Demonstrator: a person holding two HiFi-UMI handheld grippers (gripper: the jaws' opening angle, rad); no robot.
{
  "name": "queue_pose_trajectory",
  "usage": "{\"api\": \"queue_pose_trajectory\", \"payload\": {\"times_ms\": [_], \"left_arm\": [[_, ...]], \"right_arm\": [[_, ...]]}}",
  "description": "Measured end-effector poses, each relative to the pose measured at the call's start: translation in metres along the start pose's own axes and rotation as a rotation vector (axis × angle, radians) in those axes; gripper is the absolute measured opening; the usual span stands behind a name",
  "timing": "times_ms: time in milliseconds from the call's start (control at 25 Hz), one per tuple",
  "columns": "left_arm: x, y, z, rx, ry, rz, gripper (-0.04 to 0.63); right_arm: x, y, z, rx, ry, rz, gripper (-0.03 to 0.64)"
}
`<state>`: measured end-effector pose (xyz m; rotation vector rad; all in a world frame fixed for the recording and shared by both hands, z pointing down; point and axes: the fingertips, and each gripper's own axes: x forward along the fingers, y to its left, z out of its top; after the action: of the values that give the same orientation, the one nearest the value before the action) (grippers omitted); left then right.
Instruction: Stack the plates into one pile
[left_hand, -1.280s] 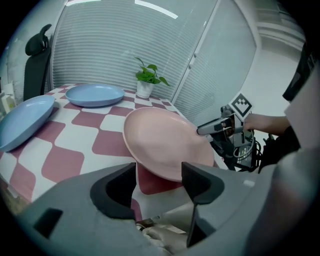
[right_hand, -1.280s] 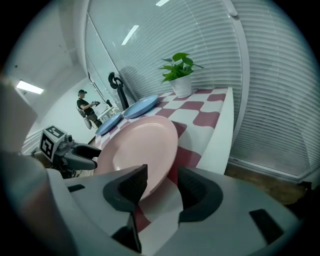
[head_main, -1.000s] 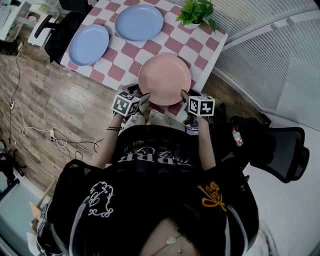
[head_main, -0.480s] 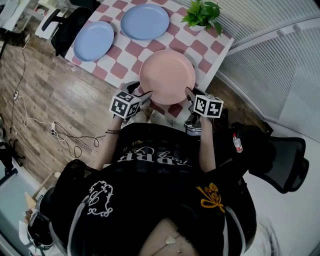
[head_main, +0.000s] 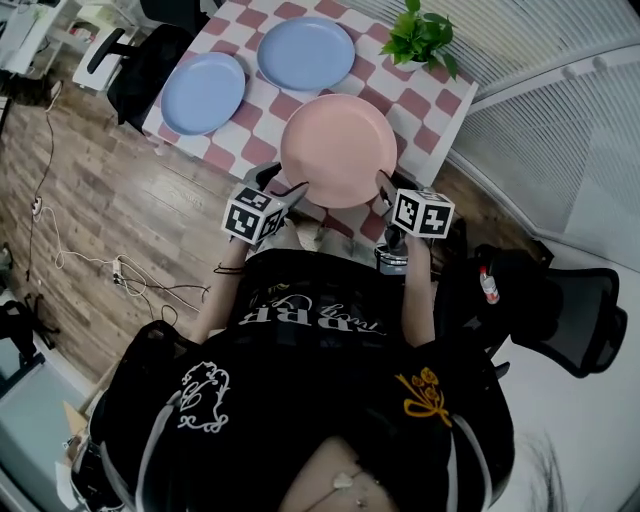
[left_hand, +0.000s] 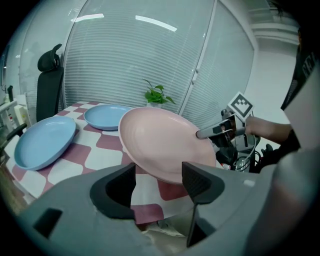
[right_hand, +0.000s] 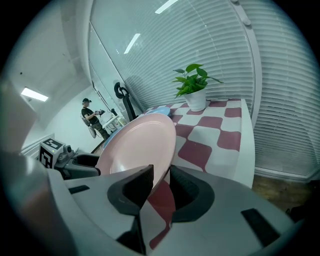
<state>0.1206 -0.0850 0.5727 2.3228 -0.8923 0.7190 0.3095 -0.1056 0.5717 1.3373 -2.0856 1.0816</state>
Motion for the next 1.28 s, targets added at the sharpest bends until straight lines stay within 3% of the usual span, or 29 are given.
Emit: {"api": "queue_pose_trajectory", "payload": {"times_ms": [320, 520, 720, 1040, 1280], "left_arm": [[-0.044, 0.071, 0.004, 0.049, -0.019, -0.081, 0.285], [-0.079, 0.138, -0.002, 0.047, -0.033, -0.058, 0.285], [-0.112, 0.202, -0.013, 0.007, -0.033, -0.014, 0.285], [-0.14, 0.277, -0.043, -0.138, -0.022, 0.05, 0.285], [-0.142, 0.312, -0.046, -0.156, -0.001, 0.067, 0.284]], "right_arm": [[0.036, 0.068, 0.011, 0.058, -0.025, -0.069, 0.1], [0.085, 0.125, 0.029, 0.032, -0.021, -0.06, 0.1], [0.134, 0.18, 0.047, -0.011, 0.005, -0.027, 0.1], [0.21, 0.235, 0.058, -0.05, 0.105, 0.043, 0.1], [0.245, 0.249, 0.064, -0.071, 0.15, 0.034, 0.1]]}}
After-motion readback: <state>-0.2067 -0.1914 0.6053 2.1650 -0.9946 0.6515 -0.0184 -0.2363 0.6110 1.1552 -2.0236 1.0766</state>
